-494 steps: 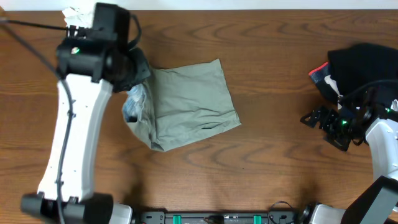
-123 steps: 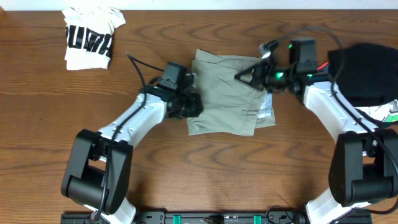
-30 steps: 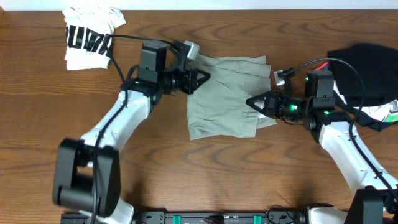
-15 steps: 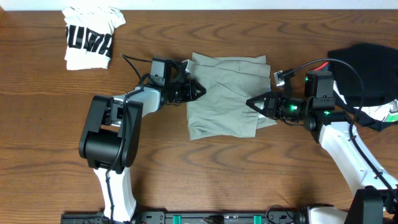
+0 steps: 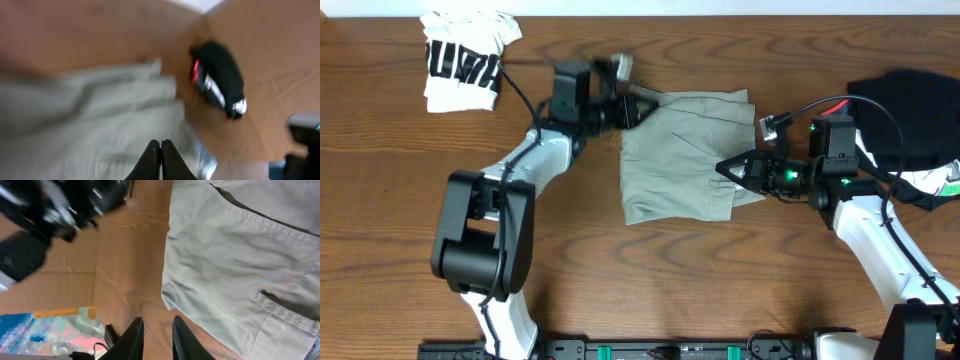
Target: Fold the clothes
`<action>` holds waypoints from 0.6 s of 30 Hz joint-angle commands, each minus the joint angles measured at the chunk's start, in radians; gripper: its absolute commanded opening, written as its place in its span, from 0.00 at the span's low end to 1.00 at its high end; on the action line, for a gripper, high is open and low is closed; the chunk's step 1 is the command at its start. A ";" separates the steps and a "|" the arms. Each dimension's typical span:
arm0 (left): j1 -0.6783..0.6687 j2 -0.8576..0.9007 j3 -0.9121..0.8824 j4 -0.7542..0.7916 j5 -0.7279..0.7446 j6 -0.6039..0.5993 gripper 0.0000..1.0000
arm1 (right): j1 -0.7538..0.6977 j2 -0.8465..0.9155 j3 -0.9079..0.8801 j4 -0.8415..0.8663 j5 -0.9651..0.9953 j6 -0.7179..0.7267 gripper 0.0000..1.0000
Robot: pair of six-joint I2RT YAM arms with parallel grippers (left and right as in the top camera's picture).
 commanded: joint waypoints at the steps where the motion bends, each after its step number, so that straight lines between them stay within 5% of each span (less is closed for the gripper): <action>1: 0.000 -0.010 0.032 0.000 -0.090 -0.027 0.06 | -0.008 -0.014 0.014 -0.007 -0.010 -0.024 0.18; 7: -0.007 0.024 0.032 -0.004 -0.255 -0.028 0.06 | -0.008 -0.014 0.014 -0.021 -0.007 -0.031 0.18; 18: -0.008 0.246 0.048 0.116 -0.255 -0.140 0.08 | 0.032 -0.014 0.014 -0.027 0.004 -0.031 0.18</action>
